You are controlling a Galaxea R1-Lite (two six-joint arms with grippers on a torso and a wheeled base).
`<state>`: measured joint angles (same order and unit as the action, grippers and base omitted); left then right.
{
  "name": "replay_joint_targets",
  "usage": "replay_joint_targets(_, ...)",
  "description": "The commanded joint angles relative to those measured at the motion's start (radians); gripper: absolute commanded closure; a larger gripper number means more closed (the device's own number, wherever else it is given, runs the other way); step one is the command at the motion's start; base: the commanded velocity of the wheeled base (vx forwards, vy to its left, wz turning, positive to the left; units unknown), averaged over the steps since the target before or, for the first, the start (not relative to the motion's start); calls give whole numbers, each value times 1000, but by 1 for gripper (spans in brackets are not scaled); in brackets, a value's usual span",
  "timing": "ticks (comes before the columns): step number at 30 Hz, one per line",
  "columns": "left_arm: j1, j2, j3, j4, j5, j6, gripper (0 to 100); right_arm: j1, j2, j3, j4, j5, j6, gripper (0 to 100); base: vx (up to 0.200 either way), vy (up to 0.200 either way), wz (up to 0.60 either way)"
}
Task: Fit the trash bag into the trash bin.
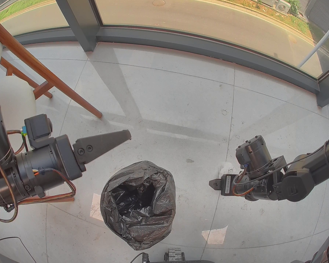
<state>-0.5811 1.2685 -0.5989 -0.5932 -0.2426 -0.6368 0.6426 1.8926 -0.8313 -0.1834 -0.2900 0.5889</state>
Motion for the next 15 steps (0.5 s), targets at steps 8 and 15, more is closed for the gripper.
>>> replay_joint_targets(8, 4, -64, 2, 6, -58, 2, 0, 5, -1, -6, -4, -1, -4, 0, 0, -200, 0)
replay_joint_targets(15, 6, -64, 2, 6, -55, 29, 0, 12, 28, -6, -34, -1, -31, 0, 0, -200, 0)
